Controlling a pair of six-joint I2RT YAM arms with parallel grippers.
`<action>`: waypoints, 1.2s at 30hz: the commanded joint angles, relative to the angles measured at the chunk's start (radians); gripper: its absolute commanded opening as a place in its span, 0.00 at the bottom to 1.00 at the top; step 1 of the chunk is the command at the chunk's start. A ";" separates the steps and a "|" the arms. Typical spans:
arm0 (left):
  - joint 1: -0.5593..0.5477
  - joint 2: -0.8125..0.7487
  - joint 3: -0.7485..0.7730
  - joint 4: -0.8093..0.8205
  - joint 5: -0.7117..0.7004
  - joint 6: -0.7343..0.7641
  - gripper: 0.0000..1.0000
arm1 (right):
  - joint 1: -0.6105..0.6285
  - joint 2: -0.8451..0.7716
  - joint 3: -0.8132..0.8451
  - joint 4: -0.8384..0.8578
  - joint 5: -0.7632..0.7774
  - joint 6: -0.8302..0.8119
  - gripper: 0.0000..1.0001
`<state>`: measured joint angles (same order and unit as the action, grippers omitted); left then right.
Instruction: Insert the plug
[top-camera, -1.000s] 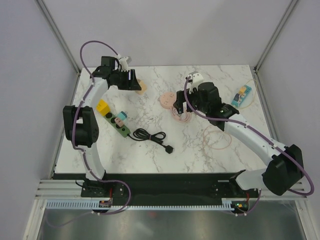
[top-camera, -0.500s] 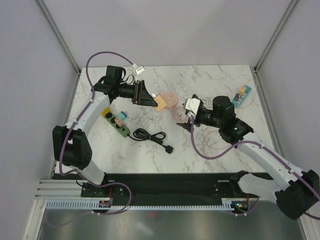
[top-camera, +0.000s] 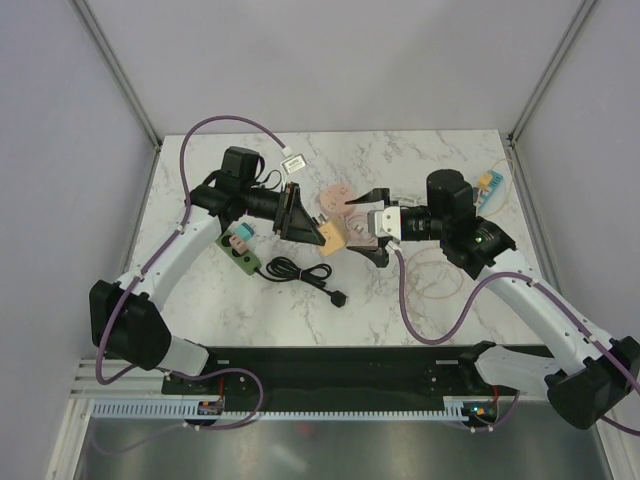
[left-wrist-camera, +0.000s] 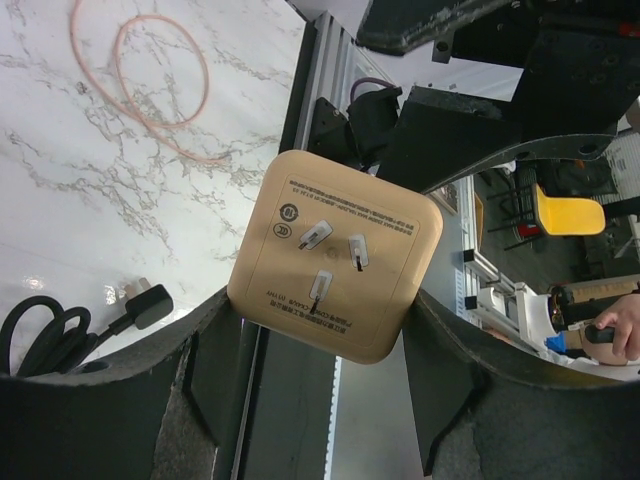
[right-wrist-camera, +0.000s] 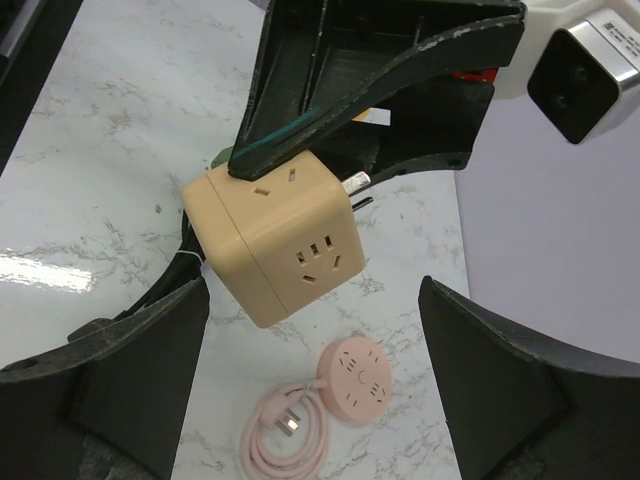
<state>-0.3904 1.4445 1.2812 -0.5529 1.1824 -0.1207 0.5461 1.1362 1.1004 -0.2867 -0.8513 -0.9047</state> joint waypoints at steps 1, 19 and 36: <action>-0.005 -0.030 0.012 -0.001 0.075 0.050 0.03 | 0.003 -0.018 0.030 -0.058 -0.118 -0.076 0.93; -0.027 0.043 0.089 -0.028 0.103 0.033 0.02 | 0.028 0.036 0.072 -0.101 -0.092 -0.138 0.95; -0.036 0.151 0.224 -0.177 0.125 0.174 0.02 | 0.049 0.106 0.105 -0.127 -0.092 -0.180 0.90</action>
<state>-0.4229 1.5867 1.4441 -0.6937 1.2407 -0.0238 0.5900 1.2312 1.1606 -0.4091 -0.8997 -1.0473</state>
